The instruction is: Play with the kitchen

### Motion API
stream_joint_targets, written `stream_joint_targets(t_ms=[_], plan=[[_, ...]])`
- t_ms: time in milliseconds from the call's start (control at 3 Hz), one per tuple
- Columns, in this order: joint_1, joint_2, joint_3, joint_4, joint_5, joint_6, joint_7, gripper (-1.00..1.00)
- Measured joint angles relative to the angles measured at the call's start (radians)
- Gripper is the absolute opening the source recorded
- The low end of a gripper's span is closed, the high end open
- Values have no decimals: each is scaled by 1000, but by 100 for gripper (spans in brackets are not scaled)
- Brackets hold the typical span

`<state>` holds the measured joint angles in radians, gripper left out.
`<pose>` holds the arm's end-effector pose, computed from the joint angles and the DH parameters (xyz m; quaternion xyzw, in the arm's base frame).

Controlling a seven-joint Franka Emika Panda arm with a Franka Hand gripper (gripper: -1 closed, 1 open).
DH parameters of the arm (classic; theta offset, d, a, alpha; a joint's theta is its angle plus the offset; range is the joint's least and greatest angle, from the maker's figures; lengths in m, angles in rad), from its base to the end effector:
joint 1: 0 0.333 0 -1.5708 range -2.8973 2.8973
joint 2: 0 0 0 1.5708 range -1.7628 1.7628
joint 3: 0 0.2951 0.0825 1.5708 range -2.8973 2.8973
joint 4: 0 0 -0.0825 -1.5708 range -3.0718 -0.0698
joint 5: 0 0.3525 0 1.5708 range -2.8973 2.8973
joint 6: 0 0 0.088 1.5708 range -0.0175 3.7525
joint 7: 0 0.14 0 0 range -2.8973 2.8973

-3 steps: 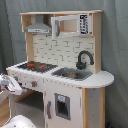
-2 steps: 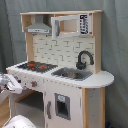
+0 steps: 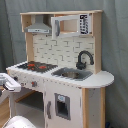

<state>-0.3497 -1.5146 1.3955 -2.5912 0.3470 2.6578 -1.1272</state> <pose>0.2407 0.3659 0.4074 0.4259 0.6451 0.2192 0.5953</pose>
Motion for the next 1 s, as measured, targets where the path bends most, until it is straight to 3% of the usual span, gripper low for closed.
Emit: stream_joint_targets(t_ms=[1000], plan=[[22, 11, 83, -151, 0, 334, -1, 100]])
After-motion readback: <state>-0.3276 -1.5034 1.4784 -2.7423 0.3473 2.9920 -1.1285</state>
